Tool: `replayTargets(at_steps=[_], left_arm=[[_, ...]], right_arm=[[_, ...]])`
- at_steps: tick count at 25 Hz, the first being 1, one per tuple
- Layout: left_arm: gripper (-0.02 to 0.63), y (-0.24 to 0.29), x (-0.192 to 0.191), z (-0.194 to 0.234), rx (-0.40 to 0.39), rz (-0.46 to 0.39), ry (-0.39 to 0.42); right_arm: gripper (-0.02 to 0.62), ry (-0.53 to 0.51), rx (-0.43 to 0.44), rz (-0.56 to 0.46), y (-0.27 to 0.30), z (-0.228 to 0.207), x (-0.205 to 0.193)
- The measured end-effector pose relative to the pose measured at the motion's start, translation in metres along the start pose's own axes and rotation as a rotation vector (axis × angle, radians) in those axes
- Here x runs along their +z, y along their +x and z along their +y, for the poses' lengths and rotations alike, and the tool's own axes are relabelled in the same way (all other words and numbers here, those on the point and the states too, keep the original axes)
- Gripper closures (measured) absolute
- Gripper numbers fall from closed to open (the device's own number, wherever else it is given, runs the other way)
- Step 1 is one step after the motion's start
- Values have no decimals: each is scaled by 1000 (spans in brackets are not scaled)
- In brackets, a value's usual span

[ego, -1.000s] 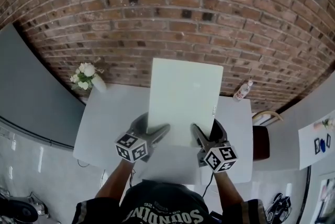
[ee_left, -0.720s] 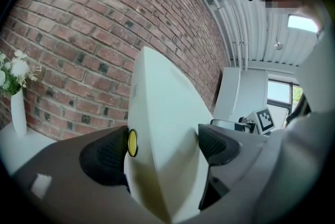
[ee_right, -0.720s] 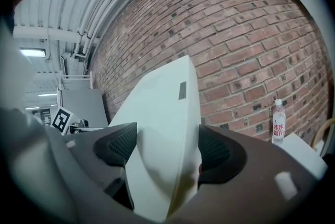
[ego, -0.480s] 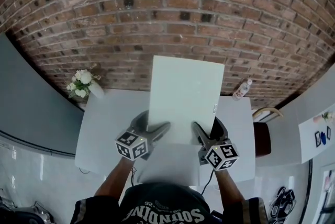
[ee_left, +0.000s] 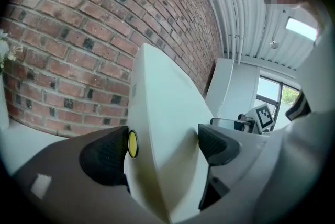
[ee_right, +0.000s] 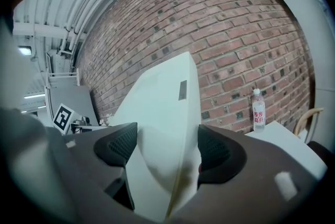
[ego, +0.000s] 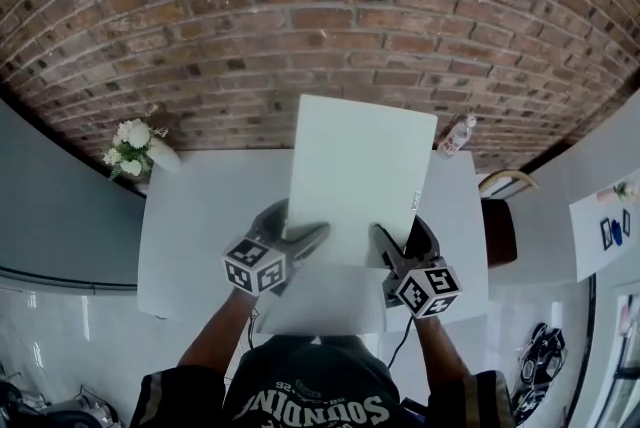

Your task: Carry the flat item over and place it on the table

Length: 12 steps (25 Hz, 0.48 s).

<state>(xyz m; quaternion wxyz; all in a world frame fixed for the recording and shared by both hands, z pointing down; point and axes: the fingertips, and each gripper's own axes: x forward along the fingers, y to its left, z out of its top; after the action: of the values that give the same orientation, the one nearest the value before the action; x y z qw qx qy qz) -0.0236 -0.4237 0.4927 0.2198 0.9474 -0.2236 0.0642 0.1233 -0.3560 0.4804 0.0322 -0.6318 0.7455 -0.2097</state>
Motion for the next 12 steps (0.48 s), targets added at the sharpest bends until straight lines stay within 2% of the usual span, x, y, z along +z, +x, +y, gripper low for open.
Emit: replayTargets(at_steps=[6,12], left_arm=[[184,13,-45,-13,-19,58,-57],[184,16,-90,-22,-28,120,-81]], right_arm=[[240,28,-43,52,-22,-22,-34],[241,74,-68,112,-41,-36,-75]])
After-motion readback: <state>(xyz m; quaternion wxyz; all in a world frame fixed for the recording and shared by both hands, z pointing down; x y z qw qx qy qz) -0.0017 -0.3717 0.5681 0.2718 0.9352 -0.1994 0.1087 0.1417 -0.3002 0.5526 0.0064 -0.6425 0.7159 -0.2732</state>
